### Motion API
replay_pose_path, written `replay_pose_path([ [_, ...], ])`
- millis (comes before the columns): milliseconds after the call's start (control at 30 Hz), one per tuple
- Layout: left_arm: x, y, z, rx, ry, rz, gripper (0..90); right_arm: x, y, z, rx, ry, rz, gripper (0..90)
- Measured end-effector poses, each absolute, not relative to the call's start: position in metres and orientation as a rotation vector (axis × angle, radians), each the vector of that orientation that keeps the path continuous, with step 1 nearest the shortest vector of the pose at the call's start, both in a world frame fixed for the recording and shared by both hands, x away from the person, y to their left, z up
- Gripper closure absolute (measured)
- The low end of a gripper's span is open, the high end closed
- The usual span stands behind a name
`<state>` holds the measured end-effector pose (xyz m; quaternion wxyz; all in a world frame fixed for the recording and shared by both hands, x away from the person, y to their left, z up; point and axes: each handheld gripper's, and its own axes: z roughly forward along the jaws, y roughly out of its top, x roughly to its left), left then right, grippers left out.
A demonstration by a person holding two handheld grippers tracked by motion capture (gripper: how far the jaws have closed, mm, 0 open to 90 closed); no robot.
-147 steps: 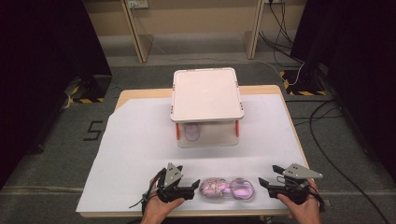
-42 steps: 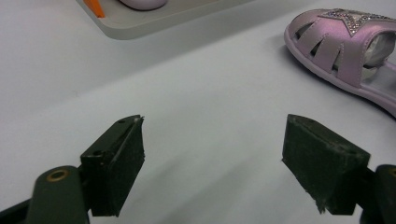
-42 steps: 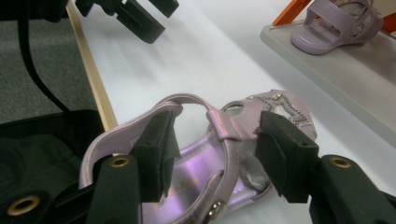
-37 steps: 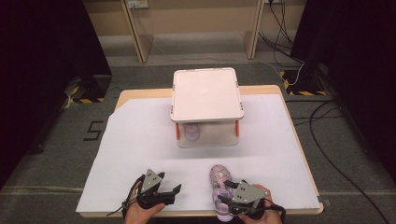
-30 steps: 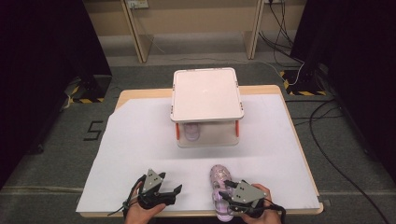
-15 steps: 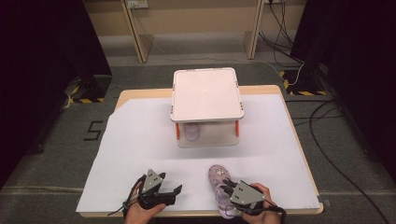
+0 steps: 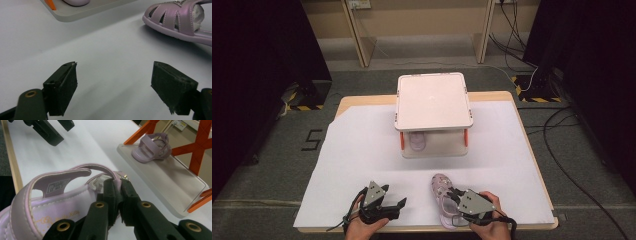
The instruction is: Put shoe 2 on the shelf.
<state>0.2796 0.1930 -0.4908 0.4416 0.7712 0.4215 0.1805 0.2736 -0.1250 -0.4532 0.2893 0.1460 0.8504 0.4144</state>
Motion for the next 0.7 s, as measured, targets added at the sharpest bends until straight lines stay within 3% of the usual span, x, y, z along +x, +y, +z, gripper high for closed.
replay_pose_path([
  [700, 0.2801, 0.1935, -0.4909, 1.909, 1.05, 0.449, 20.4, 0.2813, -0.1238, -0.451, 0.387, 2.24, 1.096, 85.0],
])
